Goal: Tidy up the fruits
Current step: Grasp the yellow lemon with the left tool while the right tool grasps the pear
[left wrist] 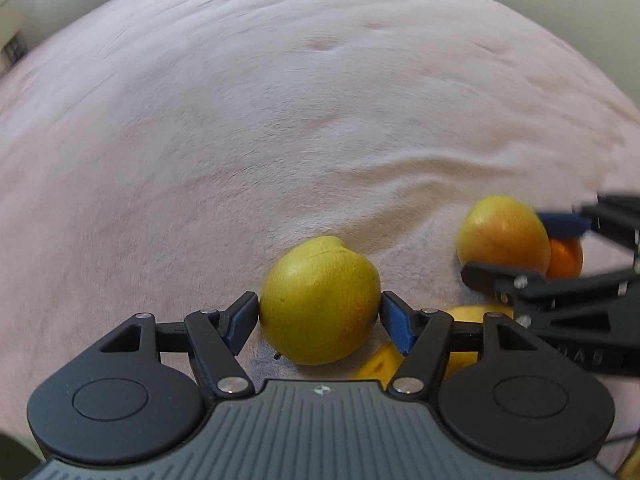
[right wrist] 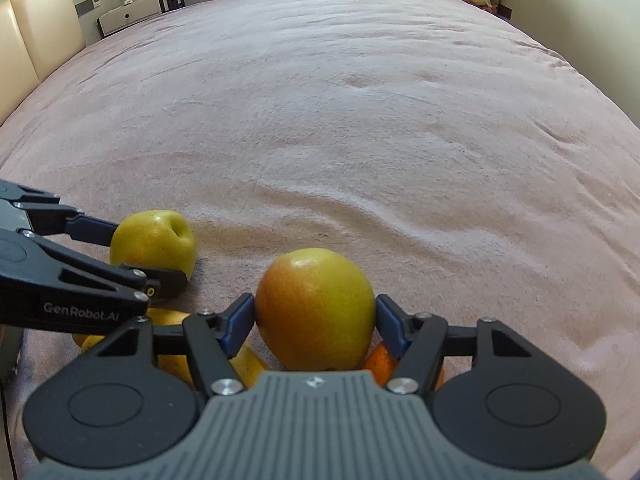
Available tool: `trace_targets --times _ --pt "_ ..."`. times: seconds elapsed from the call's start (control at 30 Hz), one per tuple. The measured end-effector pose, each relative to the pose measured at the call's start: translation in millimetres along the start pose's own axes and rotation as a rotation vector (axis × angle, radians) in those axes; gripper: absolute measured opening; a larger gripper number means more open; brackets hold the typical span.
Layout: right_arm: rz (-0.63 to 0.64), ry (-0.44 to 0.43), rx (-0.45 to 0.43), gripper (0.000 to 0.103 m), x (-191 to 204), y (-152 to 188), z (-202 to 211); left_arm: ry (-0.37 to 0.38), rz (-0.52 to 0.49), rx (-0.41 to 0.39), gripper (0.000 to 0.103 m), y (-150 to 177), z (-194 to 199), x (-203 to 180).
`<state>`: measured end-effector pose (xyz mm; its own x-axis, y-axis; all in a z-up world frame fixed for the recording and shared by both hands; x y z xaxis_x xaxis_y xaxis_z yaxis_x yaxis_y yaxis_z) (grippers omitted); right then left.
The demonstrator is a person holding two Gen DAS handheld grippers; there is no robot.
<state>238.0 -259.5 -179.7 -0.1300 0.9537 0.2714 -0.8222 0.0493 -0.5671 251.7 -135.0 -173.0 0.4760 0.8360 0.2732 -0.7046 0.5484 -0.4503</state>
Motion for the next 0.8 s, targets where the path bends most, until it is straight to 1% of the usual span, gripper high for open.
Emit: trace_targets --times 0.1,0.23,0.33,0.53,0.8 --pt "0.001 -0.003 0.001 0.063 0 0 0 -0.024 -0.109 -0.037 0.077 -3 -2 -11" --pt "0.01 -0.003 0.002 0.063 0 1 -1 -0.049 -0.179 -0.053 0.078 -2 -9 -19" --pt "0.023 0.0 0.002 0.063 1 3 -2 -0.047 -0.171 -0.067 0.077 -3 -11 -20" --pt "0.005 -0.002 -0.01 0.063 0 2 -2 -0.055 -0.135 -0.09 0.076 -1 -7 -17" --pt "0.018 0.013 -0.025 0.063 6 1 6 -0.072 -0.033 -0.108 0.076 4 1 -11"
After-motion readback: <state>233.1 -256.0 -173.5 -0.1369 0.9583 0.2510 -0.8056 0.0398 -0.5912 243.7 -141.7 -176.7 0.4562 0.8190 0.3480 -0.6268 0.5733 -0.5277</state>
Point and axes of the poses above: each gripper's, at about its wrist camera, not at the fingertips, and z roughly against the way its jaws point, x to its left, y to its underside, the point moved 9 cm from there along -z, roughly the way its jaws point, and after that the axes turned 15 degrees about -y, right-handed, at the moved point
